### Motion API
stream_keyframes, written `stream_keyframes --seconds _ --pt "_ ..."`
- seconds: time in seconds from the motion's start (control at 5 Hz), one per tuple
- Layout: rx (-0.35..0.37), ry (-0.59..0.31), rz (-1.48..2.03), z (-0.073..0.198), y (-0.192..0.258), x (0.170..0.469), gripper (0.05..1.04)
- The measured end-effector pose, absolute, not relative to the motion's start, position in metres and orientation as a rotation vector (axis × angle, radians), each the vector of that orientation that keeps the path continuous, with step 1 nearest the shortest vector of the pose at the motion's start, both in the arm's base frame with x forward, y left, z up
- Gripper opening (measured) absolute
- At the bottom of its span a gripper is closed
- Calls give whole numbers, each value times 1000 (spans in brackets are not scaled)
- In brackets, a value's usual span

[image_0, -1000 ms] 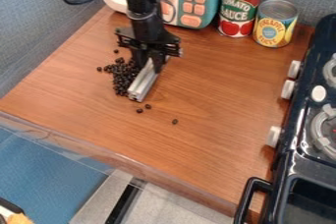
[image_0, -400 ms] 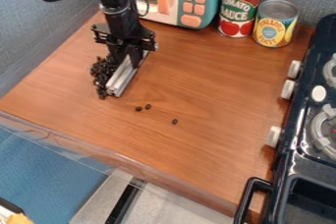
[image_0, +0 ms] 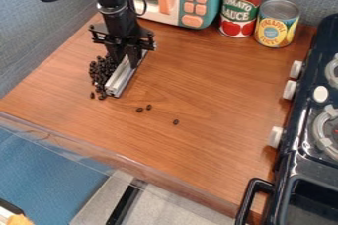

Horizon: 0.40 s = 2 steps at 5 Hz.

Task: Sweep into pile

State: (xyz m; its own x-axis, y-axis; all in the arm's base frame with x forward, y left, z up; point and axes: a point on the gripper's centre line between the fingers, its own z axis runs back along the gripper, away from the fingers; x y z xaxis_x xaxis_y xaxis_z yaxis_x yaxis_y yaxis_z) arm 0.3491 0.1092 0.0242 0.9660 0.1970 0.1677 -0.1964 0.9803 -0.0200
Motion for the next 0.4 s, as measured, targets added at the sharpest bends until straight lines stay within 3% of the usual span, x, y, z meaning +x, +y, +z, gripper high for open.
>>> stream_keyframes --seconds 0.4 --pt "-28 -176 181 20 95 347 340"
